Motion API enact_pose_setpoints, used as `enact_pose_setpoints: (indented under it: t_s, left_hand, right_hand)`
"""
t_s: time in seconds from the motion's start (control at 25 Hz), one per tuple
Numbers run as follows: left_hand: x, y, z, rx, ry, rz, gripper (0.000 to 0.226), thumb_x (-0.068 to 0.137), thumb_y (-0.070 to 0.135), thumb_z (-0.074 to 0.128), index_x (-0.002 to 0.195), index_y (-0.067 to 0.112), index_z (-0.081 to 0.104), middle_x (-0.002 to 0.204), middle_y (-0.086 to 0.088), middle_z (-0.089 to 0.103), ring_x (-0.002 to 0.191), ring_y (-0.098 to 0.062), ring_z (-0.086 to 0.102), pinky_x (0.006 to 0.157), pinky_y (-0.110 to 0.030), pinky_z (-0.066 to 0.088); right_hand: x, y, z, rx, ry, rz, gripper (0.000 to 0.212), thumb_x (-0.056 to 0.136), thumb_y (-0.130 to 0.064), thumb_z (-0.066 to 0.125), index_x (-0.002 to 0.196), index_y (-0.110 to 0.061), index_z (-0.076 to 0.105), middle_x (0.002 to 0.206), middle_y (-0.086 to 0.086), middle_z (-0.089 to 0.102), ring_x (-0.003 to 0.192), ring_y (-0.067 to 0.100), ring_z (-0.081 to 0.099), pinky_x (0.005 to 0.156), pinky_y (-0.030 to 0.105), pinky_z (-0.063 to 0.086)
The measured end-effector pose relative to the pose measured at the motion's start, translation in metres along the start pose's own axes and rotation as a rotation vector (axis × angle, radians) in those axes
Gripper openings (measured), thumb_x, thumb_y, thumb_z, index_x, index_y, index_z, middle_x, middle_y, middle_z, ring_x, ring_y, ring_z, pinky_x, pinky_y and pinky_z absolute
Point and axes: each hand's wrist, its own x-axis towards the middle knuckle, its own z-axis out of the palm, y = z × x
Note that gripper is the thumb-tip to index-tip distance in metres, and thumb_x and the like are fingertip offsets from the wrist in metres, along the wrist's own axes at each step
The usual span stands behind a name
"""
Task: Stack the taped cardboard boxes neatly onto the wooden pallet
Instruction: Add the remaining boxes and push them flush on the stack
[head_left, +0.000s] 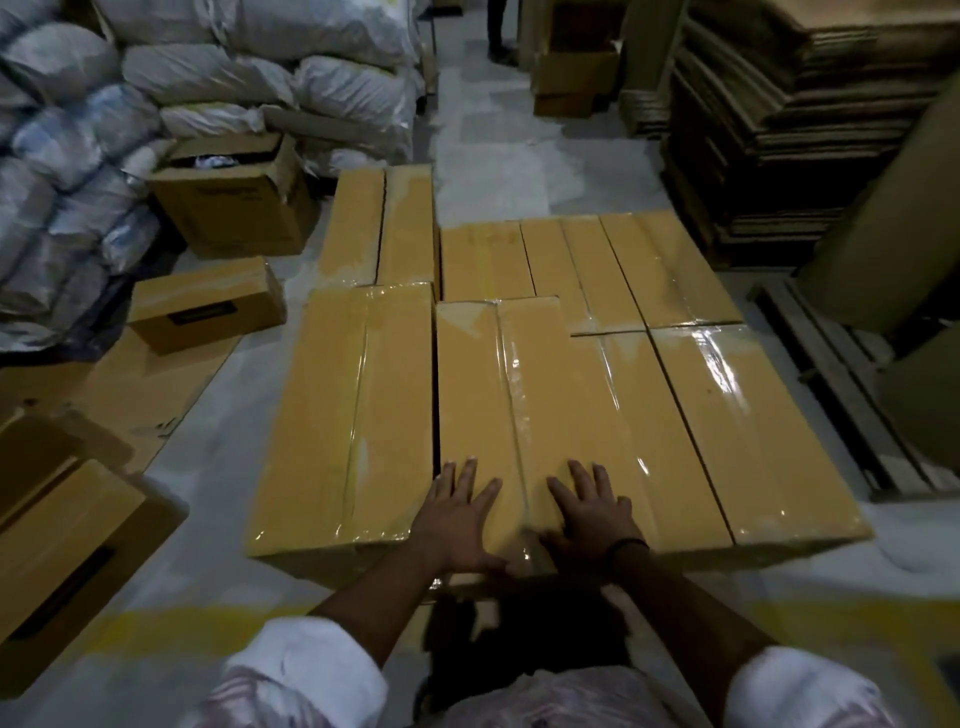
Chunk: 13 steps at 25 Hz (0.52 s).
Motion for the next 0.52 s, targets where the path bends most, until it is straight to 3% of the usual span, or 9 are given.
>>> enact_pose_setpoints:
  t_s: [0.24, 0.4, 0.52]
  left_hand:
    - [-0.015, -0.013, 0.009, 0.085, -0.044, 0.028, 0.139, 0.06, 0.089, 0.067, 0.161, 0.036, -0.012, 0.165, -0.007, -0.032, 0.149, -0.043, -0.029, 0.121, -0.065, -0.01]
    - [-0.028, -0.021, 0.017, 0.098, -0.012, 0.027, 0.14, 0.064, 0.074, 0.079, 0.162, 0.034, -0.012, 0.167, -0.002, -0.029, 0.146, -0.049, -0.031, 0.123, -0.058, -0.004]
    - [-0.034, -0.026, 0.016, 0.09, 0.025, 0.017, 0.139, 0.066, 0.065, 0.084, 0.163, 0.03, -0.009, 0.169, 0.0, -0.022, 0.151, -0.047, -0.022, 0.126, -0.052, 0.008]
  right_hand:
    - [-0.03, -0.017, 0.01, 0.01, -0.03, 0.058, 0.106, 0.075, -0.079, 0.059, 0.156, -0.038, 0.005, 0.166, 0.0, -0.014, 0.151, 0.04, -0.012, 0.113, 0.069, 0.021]
    - [-0.035, -0.013, 0.013, -0.042, -0.029, 0.024, 0.11, 0.071, -0.08, 0.062, 0.156, -0.042, 0.003, 0.166, -0.005, -0.014, 0.151, 0.039, -0.011, 0.112, 0.067, 0.024]
    - [-0.035, -0.008, 0.014, -0.082, 0.032, -0.032, 0.095, 0.078, -0.071, 0.063, 0.155, -0.042, 0.014, 0.167, -0.008, -0.007, 0.152, 0.034, -0.006, 0.111, 0.062, 0.028]
